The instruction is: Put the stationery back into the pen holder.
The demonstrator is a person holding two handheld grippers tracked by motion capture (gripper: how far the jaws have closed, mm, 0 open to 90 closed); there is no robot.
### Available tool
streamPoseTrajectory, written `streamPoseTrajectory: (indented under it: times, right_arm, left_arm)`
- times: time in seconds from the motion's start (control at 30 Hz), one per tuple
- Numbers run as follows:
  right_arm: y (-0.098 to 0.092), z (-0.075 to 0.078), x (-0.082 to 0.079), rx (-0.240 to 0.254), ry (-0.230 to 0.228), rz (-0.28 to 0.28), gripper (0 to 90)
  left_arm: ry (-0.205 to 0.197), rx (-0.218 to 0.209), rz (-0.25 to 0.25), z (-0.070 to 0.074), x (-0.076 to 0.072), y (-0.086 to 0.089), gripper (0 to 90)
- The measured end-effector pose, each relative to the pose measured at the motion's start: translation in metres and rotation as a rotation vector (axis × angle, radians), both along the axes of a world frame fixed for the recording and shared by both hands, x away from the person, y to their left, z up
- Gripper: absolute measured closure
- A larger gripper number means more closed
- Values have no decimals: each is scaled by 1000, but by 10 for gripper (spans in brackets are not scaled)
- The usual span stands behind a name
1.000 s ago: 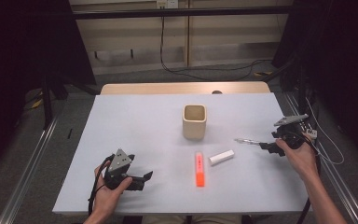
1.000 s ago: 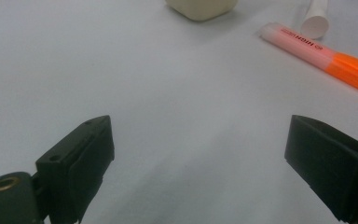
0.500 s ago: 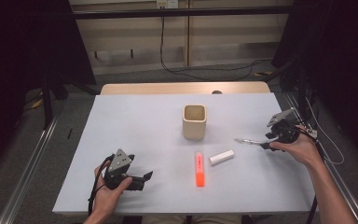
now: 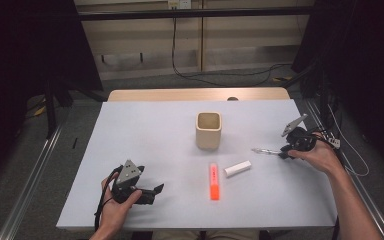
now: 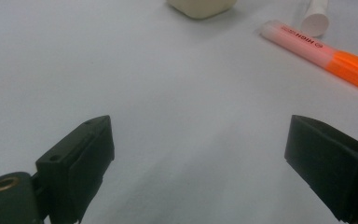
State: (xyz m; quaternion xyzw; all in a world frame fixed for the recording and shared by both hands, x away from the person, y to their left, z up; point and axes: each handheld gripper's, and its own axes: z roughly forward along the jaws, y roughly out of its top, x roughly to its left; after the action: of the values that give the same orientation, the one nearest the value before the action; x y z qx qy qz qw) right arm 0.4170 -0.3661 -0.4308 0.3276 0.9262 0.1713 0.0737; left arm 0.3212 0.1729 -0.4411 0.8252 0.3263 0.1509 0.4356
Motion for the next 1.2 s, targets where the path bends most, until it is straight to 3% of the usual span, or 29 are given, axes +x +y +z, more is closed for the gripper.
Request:
streamPoseTrajectory:
  times: [0.2,0.37,0.47,0.57,0.67,0.87,0.93,1.2]
  right_arm:
    - [2,1,6,-19,47,11,727]
    - [3,1,8,-28,60,15,736]
    - [5,2,9,-52,59,37,759]
    - [14,4,11,-110,81,63,794]
    - [16,4,11,-124,87,72,812]
    - [14,5,6,-104,52,49,814]
    - [13,6,5,-78,38,55,814]
    - [13,8,-9,17,-8,-20,813]
  left_arm:
    - [-3,4,-6,1,-1,-1,80]
    - [-2,-3,-6,0,-1,0,80]
    - [-4,1,-8,0,-1,0,81]
    - [-7,4,-6,1,-1,0,81]
    - [-7,-5,-5,1,-1,1,81]
    - [-8,-5,2,1,0,1,80]
    - [-11,-3,5,2,0,1,80]
    - [-29,8,4,5,-1,-2,81]
